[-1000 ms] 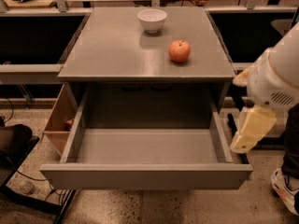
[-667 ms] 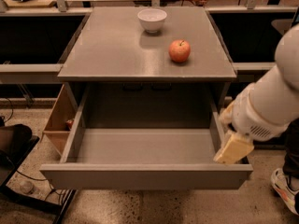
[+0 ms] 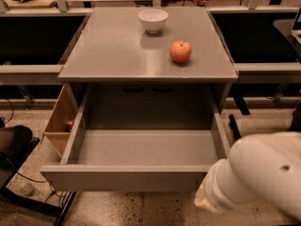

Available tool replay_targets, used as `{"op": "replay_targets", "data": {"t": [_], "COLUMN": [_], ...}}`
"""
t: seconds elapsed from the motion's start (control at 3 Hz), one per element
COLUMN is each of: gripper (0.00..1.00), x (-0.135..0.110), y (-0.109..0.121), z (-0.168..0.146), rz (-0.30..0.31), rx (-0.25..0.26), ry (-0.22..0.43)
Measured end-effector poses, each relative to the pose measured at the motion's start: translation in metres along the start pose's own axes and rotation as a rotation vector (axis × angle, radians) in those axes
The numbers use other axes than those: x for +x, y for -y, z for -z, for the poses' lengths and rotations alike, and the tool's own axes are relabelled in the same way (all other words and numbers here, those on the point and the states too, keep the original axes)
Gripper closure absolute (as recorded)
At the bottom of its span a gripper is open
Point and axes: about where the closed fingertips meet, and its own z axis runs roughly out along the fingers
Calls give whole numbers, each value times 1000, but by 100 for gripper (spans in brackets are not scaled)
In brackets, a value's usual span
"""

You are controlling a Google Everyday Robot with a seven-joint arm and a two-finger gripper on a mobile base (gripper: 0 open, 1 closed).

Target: Close top drawer

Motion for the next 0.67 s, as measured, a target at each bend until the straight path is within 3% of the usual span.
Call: {"op": "replay_targets", "data": {"t": [0.33,0.67], "gripper": [100,100], "x": [10,12], "y": [-26,-34], "z": [-50,-96], "rz": [-4,12], "rx": [4,23], "ry": [2,30]}}
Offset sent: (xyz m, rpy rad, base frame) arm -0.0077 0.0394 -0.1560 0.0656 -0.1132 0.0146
